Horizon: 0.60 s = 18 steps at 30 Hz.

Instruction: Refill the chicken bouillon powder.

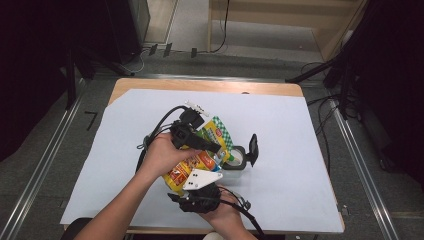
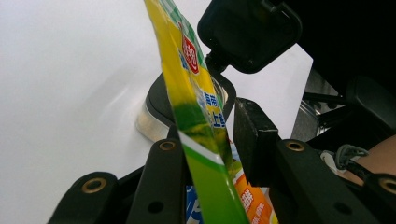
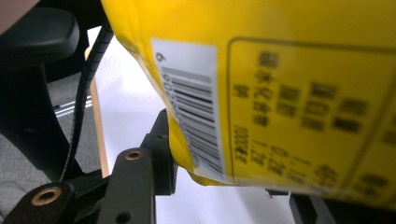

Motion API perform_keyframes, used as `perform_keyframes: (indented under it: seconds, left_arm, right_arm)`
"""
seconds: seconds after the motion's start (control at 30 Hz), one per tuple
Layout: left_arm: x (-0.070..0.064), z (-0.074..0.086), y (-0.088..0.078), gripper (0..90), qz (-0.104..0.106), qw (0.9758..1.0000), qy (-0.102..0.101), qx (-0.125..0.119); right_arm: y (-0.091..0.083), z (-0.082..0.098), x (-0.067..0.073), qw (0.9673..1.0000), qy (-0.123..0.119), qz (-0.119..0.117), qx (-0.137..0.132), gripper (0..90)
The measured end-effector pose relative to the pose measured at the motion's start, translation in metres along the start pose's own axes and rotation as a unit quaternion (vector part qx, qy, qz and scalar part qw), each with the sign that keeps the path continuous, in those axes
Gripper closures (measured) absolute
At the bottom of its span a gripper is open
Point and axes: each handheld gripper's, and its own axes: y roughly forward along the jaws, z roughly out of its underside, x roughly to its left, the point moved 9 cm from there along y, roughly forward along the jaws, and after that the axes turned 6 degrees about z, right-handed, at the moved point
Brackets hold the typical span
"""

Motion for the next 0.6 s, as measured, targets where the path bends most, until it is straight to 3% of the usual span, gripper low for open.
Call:
perform_keyframes:
  seconds: [0.17,0.37,0.6]
  left_arm:
    - [0.002,-0.006,0.001,70.2,0.013,0.9997,-0.022,0.006]
    - [0.001,-0.008,0.0,67.9,0.014,0.9999,0.005,0.001]
    - [-0.001,-0.004,-0.002,59.0,0.012,0.9999,0.004,-0.011]
  right_arm:
    - [0.0,-0.004,-0.003,0.9998,0.017,-0.005,0.0,60.9]
    - [-0.006,-0.009,-0.01,0.9985,0.051,-0.01,-0.017,62.8]
    - [-0.009,-0.011,-0.015,0.9941,0.098,-0.031,-0.035,63.3]
